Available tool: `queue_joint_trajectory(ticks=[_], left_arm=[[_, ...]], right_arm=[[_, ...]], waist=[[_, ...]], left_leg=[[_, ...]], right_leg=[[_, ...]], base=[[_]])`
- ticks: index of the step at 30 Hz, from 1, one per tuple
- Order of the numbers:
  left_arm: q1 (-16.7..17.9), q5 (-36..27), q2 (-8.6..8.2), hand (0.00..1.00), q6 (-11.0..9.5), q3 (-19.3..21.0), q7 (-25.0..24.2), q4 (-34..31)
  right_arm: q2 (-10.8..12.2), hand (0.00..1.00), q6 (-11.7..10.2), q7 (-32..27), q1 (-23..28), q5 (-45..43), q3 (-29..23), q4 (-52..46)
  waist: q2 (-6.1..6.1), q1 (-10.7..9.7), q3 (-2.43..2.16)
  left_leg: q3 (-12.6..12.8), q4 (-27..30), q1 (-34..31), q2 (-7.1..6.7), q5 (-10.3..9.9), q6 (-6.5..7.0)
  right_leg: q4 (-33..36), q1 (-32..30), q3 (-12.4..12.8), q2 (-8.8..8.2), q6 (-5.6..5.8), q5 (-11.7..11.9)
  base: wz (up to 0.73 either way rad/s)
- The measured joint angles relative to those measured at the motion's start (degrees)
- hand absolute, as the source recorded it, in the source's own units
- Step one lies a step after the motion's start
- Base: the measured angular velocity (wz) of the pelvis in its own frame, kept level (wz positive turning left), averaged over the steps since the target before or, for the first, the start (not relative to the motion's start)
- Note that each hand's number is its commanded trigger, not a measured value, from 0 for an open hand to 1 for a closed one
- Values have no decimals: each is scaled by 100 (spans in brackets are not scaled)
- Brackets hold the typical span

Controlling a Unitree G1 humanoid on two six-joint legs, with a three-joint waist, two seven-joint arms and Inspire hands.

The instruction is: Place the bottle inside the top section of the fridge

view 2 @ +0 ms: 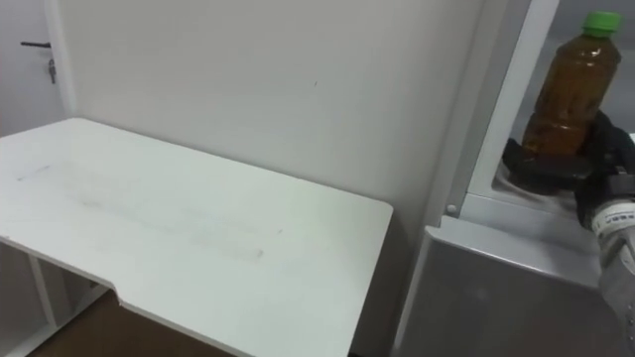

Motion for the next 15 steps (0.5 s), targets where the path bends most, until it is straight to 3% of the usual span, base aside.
queue_joint_trajectory(ticks=[15], left_arm=[[-5, 1, 6, 0, 107, 2, 179, -10]], right_arm=[[3, 0, 157, 69, 475, -29, -214, -685]], waist=[[-18, -174, -10]], left_leg=[[-4, 10, -7, -8, -1, 6]], right_leg=[[5, -6, -47, -15, 1, -1]], base=[[0]])
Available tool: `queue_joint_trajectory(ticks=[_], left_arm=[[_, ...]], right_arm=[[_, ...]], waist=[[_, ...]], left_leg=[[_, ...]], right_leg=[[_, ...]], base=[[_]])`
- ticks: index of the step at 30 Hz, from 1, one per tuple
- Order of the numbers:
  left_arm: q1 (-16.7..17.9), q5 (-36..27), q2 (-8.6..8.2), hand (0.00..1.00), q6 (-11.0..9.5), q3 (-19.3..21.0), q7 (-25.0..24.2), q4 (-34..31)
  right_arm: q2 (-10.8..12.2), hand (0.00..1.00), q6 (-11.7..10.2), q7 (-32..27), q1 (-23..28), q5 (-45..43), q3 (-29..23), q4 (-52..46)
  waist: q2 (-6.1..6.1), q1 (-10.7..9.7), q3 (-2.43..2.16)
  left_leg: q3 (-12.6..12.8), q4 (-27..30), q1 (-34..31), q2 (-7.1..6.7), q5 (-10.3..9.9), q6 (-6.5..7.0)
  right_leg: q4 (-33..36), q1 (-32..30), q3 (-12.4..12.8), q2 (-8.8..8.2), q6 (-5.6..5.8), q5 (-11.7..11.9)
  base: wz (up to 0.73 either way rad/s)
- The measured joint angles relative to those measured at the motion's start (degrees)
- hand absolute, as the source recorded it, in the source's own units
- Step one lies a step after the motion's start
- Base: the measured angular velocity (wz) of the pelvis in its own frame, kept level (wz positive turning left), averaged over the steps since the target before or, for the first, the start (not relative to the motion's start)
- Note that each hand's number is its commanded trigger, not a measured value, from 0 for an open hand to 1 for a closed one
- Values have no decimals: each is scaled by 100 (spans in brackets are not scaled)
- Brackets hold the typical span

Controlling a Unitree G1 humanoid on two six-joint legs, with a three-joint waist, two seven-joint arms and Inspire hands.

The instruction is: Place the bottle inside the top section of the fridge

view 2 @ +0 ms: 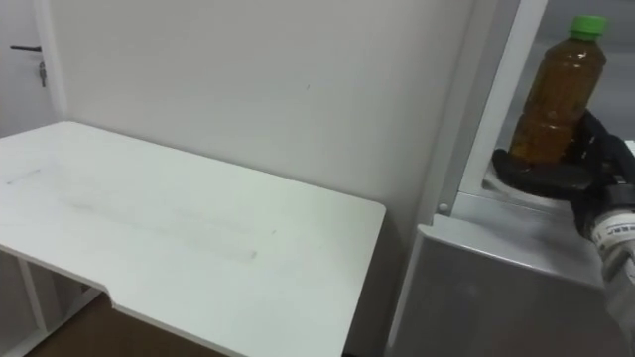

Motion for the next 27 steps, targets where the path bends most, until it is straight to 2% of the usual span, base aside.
queue_joint_trajectory(ticks=[8, 11, 17, 20, 22, 27], left_arm=[[-3, 8, 0, 0, 0, 13, 3, -22], [-9, 8, -1, 0, -2, 12, 16, -21], [-5, 23, -83, 0, -8, 29, 129, -22], [2, 64, -146, 0, -12, 54, 131, -22], [3, 63, -160, 0, -24, 54, 131, -21], [1, 53, -173, 0, -111, 85, 131, -16]], right_arm=[[40, 0, 7, -112, 197, 7, -151, -300], [133, 0, -28, -151, 198, 4, -164, -309], [207, 0, -61, -291, 374, -41, -257, -588], [323, 0, -51, -409, 529, -46, -467, -852], [513, 0, -64, -582, 685, -45, -650, -1155], [670, 0, -58, -897, 856, -62, -655, -1478]], waist=[[21, -29, 1], [26, -72, 0], [53, -113, -8], [89, -147, -14], [140, -166, -17], [181, -286, -13]], left_leg=[[-5, 1, -7, 0, 0, 0], [-5, 1, -3, 1, 1, 0], [44, -3, 2, 1, 0, 3], [48, -2, 5, 1, -1, 4], [60, -2, 11, 1, -1, 4], [53, -3, 23, 3, 4, 8]], right_leg=[[0, 3, -43, -6, 1, -1], [0, 9, -43, -4, 1, -1], [0, 4, -36, -12, 1, -1], [0, 5, 7, -12, 1, -1], [0, 7, 39, -8, 1, -1], [4, 0, 86, -13, 2, -1]], base=[[0], [0], [-1], [0], [0], [-4]])
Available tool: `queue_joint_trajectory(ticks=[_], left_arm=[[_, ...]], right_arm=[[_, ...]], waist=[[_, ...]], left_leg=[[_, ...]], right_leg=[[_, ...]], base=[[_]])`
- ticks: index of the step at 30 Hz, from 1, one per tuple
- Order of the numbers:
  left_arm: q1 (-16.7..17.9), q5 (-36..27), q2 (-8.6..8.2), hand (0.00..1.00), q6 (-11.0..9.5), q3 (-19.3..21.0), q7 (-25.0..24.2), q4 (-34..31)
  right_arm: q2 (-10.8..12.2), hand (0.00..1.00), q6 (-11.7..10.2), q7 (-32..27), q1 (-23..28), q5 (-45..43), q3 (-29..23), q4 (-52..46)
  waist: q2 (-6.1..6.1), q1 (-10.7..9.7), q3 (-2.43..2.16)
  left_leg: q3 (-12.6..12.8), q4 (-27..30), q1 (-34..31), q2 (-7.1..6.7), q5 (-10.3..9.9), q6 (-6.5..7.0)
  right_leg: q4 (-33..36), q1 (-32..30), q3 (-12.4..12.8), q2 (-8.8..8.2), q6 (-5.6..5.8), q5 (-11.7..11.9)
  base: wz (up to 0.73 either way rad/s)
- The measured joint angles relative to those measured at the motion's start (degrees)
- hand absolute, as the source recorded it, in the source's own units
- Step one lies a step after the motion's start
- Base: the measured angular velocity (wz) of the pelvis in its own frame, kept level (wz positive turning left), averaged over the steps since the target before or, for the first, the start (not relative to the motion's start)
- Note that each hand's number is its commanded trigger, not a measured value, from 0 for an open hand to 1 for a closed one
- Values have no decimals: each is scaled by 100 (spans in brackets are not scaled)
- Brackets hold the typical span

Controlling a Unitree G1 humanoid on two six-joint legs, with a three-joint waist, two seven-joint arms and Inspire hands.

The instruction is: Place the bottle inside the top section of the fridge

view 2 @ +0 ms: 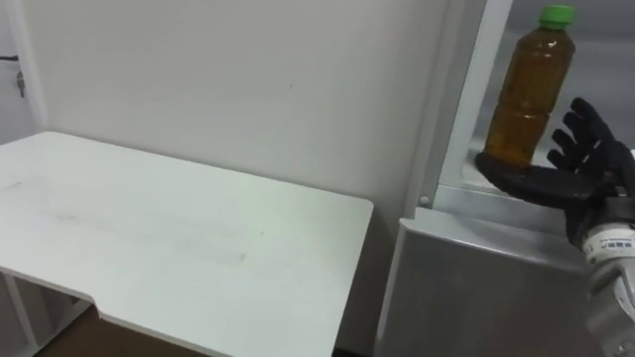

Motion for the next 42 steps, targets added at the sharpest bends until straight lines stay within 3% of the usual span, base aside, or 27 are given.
queue_joint_trajectory(ticks=[11, 16, 22, 29, 37, 42], left_arm=[[21, 0, -88, 0, -96, 12, -10, 3], [18, 0, -144, 0, -243, -4, 0, 6], [24, 3, -292, 0, -390, -103, 120, 178], [35, -7, -444, 0, -408, -104, 122, 329], [-22, -89, -478, 0, -710, -107, 319, 683], [-83, -92, -482, 0, -825, -222, 358, 636]], right_arm=[[236, 0, -8, -648, 556, -469, -23, -854], [581, 0, -63, -751, 1055, -652, -102, -1713], [610, 0, -63, -721, 1368, -624, -121, -2407], [687, 0, -118, -576, 1609, -363, -285, -2933], [1488, 0, -404, -374, 2603, 191, -366, -3886], [1656, 0, -588, -298, 2869, 243, -384, -3985]], waist=[[-11, -70, 33], [53, -147, 24], [158, -179, 13], [199, -226, 4], [241, -404, 10], [308, -499, 22]], left_leg=[[130, -20, 32, 11, -8, 11], [193, -28, -33, 26, -13, 21], [309, -93, -7, 12, -12, 22], [323, -59, 0, 52, -14, 22], [473, -92, 70, 92, -42, 6], [608, -49, 87, 93, -65, 19]], right_leg=[[3, -49, 145, 2, 1, -1], [33, -151, 193, -2, 1, 0], [93, -240, 326, 6, 2, -1], [100, -270, 353, 6, 2, -1], [107, -236, 504, 7, 2, -2], [106, -260, 651, 18, -8, -13]], base=[[-6], [-7], [-11], [-1], [-9], [-11]])
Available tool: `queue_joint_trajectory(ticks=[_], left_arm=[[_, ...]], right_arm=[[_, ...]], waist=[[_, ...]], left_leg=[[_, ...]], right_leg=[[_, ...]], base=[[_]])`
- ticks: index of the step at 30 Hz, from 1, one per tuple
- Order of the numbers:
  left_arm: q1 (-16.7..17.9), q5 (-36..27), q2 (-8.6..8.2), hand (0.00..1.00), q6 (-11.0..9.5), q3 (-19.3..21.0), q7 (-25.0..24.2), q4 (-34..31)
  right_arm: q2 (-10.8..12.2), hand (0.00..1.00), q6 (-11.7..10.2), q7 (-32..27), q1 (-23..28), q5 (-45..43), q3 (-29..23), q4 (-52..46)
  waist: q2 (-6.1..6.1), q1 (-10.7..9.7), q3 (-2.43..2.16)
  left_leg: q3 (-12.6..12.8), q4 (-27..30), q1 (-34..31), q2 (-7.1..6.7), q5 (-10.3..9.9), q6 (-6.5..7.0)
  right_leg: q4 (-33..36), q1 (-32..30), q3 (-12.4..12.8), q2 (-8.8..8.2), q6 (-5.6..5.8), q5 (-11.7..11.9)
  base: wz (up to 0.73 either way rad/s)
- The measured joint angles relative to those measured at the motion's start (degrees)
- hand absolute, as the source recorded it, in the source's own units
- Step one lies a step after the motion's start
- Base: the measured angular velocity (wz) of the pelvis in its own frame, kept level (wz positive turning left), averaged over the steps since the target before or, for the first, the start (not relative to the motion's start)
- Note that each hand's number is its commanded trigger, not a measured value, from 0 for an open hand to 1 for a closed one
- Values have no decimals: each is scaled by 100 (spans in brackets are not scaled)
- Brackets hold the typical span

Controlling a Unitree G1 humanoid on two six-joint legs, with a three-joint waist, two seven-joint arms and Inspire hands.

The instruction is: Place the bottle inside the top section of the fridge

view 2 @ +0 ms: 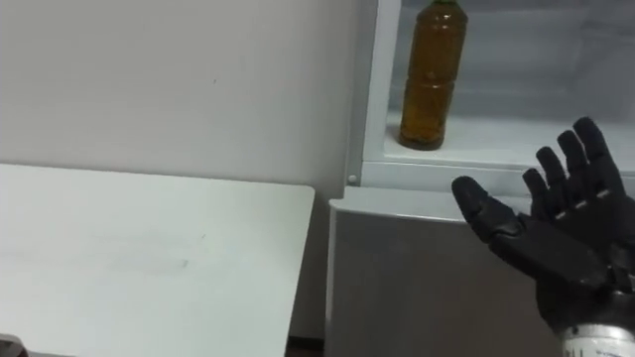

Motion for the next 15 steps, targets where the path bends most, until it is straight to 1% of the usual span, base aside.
queue_joint_trajectory(ticks=[2, 4, 7, 9, 12, 13, 14, 15], left_arm=[[-29, 2, 0, 0, -51, -64, 24, 1], [-57, -2, 1, 0, -95, -189, 110, 33], [-133, 15, 4, 0, -99, -229, 137, 95], [-146, 30, 13, 0, -135, -265, 145, 79], [-142, 26, 7, 0, -155, -330, 153, 21], [-151, 12, 6, 0, -155, -330, 158, 11], [-155, 5, 6, 0, -155, -330, 169, 10], [-158, -24, 6, 0, -154, -330, 210, 13]], right_arm=[[69, 0, -109, -2, 195, -6, -4, 24], [206, 0, -126, -36, 515, -10, -2, 25], [338, 0, -125, -223, 635, -16, -15, 90], [337, 0, -140, -285, 637, -16, -32, 239], [345, 0, -145, -459, 713, 34, -110, 488], [352, 0, -145, -535, 713, 151, -168, 603], [352, 0, -145, -572, 713, 238, -203, 656], [353, 0, -148, -664, 722, 381, -271, 762]], waist=[[5, -28, 6], [6, -55, 4], [42, -198, 9], [52, -305, 7], [58, -378, 1], [51, -426, -7], [43, -430, -15], [52, -450, -14]], left_leg=[[15, 5, 16, -2, -3, 5], [26, 4, 42, -4, -4, 7], [33, -1, 30, -9, -8, 12], [34, -3, 24, -9, -12, 12], [52, -5, 10, -3, -18, 10], [52, -5, -3, -4, -18, 10], [52, -5, -5, -4, -18, 10], [70, -6, -10, -2, -18, 10]], right_leg=[[1, -17, 2, 0, 1, -1], [15, -40, 26, -2, 10, -6], [14, -49, 39, 19, 17, -10], [6, -53, 42, 22, 20, -13], [8, -78, 57, 25, 20, -13], [11, -105, 57, 24, 20, -13], [16, -125, 59, 25, 20, -13], [23, -143, 80, 29, 20, -13]], base=[[-5], [-6], [-1], [0], [-1], [0], [-4], [-7]])
